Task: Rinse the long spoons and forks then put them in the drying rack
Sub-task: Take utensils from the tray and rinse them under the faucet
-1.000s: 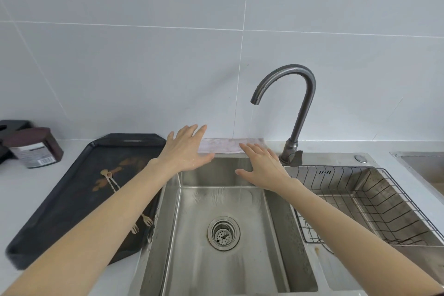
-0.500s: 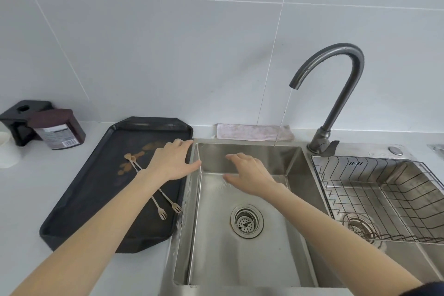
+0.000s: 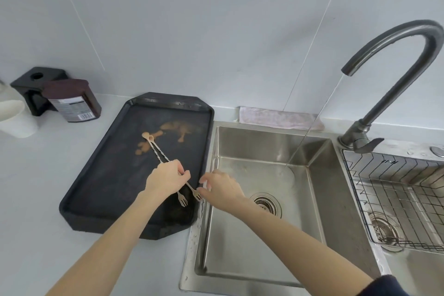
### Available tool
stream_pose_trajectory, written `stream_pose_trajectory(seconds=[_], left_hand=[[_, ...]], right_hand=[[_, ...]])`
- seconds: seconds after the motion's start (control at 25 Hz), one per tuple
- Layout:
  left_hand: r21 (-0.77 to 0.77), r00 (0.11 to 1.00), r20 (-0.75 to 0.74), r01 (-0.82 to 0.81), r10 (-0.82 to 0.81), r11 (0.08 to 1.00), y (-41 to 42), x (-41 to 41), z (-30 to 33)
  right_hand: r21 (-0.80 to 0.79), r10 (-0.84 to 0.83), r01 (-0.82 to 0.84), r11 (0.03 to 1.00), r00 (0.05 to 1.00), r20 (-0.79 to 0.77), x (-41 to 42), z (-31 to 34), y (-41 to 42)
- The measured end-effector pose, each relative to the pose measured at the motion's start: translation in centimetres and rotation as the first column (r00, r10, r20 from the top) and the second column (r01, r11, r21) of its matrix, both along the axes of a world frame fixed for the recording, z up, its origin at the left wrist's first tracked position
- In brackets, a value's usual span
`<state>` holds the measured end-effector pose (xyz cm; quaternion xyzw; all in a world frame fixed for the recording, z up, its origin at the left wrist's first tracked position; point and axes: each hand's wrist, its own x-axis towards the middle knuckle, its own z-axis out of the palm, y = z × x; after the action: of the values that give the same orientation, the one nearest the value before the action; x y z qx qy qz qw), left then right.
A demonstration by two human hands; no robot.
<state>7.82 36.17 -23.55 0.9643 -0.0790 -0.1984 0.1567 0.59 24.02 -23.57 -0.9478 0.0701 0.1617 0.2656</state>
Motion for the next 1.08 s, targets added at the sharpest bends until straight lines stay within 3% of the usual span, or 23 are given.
stream_pose_trajectory(seconds=[0.2,0.6,0.8,1.08], left_hand=[[0.037,0.992,-0.074,-0.099,0.102,0.994,0.7,-0.4,-2.1],[-0.233,0.956,-0.197,-0.259,0.216,0.937,0.7,-0.1,-3.3],[-0.380,0.934,-0.259,-0.334,0.247,0.862,0.4,-0.7,-2.7],[-0.518,0.949,-0.262,-0.291,0.175,0.805,-1.9,-1.9,-1.0]], right_hand=[[-0.015,-0.026,0.025,1.000,0.999,-0.037,1.3,-1.0,1.5],[0.010,-0.109,0.110,0.994,0.992,-0.056,2.2,-2.6,2.5],[0.118,-0.187,0.190,0.975,0.982,-0.034,1.6,-2.3,2.0],[0.335,-0.323,0.310,0.889,0.946,-0.020,-0.3,-2.0,-0.6]])
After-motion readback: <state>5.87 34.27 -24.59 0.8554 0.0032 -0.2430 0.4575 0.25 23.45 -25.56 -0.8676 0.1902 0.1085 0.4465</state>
